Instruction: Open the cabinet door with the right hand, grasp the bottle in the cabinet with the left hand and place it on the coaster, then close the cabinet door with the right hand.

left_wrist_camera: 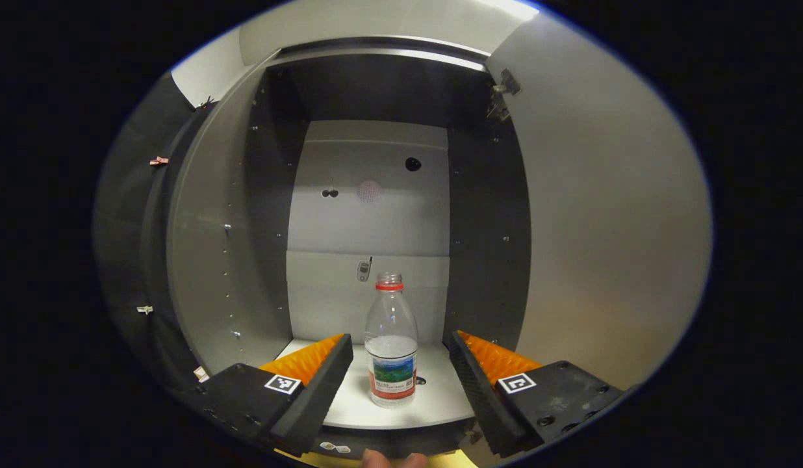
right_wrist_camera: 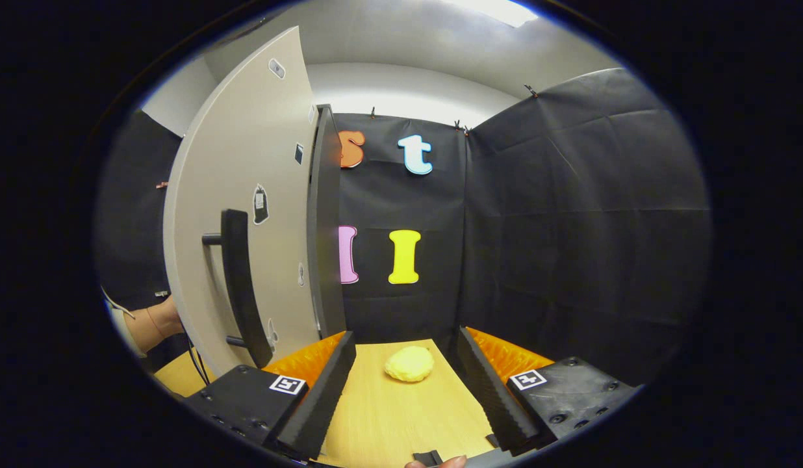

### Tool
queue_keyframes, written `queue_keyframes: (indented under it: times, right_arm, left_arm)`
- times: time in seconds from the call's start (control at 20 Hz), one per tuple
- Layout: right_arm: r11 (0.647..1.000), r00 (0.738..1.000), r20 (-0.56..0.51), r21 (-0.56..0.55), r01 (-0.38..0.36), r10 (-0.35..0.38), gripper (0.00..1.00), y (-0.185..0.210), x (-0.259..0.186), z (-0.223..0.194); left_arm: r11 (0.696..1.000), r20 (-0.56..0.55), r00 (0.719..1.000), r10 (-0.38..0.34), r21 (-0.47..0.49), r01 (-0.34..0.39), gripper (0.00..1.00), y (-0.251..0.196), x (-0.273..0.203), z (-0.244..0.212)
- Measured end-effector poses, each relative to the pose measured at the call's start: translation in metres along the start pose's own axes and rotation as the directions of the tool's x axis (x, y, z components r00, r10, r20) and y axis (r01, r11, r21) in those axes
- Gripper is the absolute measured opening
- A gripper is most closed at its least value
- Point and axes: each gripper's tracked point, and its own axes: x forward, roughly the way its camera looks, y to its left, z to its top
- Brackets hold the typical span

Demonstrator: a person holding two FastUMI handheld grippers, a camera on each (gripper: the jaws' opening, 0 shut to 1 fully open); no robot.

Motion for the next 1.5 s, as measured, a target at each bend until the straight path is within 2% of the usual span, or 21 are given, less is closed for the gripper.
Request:
queue_keyframes:
  times: [0.3,0.55,0.7,0.75,0.85,1.05,1.25,1.5]
  right_arm:
    - [0.999,1.0,-0.015,0.032,-0.011,0.011,0.98,0.004,0.005,-0.003]
    - [0.999,0.999,-0.039,0.038,-0.014,0.016,0.98,0.004,0.003,-0.008]
    - [0.999,0.999,-0.048,0.043,-0.023,0.025,0.98,0.004,0.004,-0.009]
    - [0.998,0.998,-0.05,0.048,-0.028,0.031,0.98,0.006,0.004,-0.01]
    - [0.999,0.998,-0.048,0.048,-0.024,0.026,0.98,0.005,0.005,-0.009]
    - [0.999,1.0,-0.003,0.049,0.0,0.001,0.98,0.001,0.011,-0.001]
    - [0.992,0.999,-0.005,0.117,0.042,-0.042,0.98,0.003,0.014,0.001]
    - [0.985,0.997,0.017,0.155,0.074,-0.078,0.98,0.003,0.016,0.009]
  left_arm:
    - [0.999,-0.052,0.998,0.036,-0.024,-0.037,0.95,0.003,0.04,-0.036]
    - [0.996,-0.049,0.994,0.093,-0.012,-0.094,0.95,0.016,0.069,-0.051]
    - [0.995,-0.065,0.993,0.096,0.013,-0.095,0.95,0.017,0.08,-0.061]
    - [0.995,-0.068,0.993,0.097,0.01,-0.097,0.92,0.016,0.083,-0.063]
    - [0.998,-0.061,0.996,0.07,0.004,-0.07,0.79,0.012,0.083,-0.062]
    - [0.998,-0.04,0.998,0.054,0.039,-0.052,0.77,0.014,0.067,-0.049]
    - [0.999,-0.016,1.0,0.024,0.022,-0.023,0.77,0.026,0.027,-0.031]
    - [0.998,0.005,0.999,0.04,0.051,-0.04,0.77,0.069,-0.036,-0.016]
